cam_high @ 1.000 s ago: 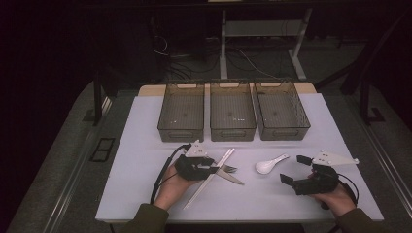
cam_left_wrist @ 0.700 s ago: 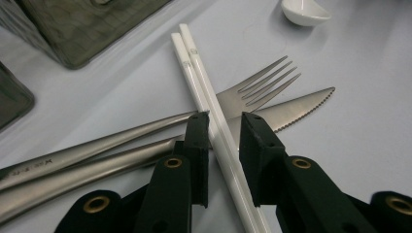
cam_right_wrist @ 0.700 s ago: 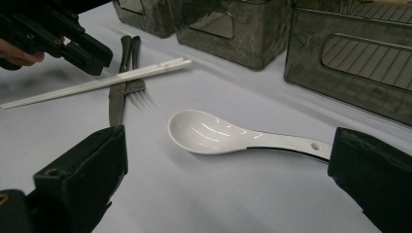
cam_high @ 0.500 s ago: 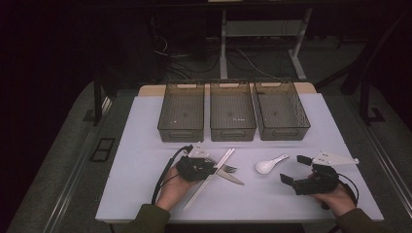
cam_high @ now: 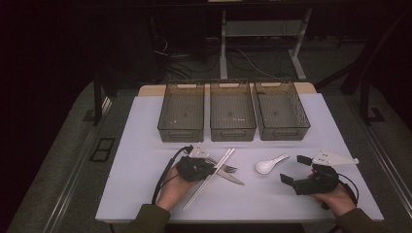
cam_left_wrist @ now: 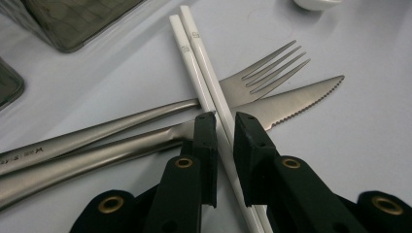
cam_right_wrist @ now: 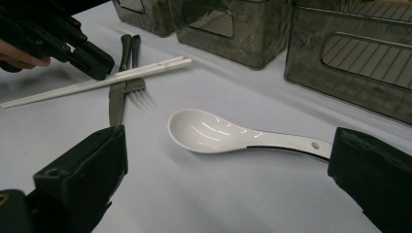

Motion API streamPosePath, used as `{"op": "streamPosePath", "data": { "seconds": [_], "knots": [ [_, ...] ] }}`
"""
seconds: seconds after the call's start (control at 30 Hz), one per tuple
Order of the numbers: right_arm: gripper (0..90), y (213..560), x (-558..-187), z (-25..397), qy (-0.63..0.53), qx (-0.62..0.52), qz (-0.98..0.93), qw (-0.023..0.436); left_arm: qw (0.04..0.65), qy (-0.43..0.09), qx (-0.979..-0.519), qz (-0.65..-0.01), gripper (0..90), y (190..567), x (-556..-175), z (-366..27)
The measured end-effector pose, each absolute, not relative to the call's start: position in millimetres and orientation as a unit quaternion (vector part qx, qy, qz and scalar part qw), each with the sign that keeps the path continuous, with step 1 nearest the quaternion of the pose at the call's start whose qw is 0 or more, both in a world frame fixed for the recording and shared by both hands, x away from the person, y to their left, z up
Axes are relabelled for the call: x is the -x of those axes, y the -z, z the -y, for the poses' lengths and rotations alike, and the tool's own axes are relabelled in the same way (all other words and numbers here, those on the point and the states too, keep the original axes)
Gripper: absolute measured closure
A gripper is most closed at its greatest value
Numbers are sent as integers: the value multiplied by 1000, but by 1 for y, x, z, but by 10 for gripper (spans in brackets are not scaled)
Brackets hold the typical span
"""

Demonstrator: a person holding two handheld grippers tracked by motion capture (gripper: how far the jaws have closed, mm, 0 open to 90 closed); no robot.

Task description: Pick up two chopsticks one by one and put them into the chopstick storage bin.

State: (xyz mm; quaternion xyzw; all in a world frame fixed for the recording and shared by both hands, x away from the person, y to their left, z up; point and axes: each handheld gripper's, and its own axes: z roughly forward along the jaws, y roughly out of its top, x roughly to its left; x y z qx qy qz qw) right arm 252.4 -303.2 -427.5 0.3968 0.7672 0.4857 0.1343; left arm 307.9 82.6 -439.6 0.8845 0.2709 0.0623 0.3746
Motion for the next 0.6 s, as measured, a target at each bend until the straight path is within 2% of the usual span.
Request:
{"op": "streamPosePath", "data": {
  "seconds": [0.6],
  "knots": [
    [9, 428, -252, 303, -485, -397, -767, 134, 346, -89, -894, -270, 752, 444, -302, -78]
  ]
}}
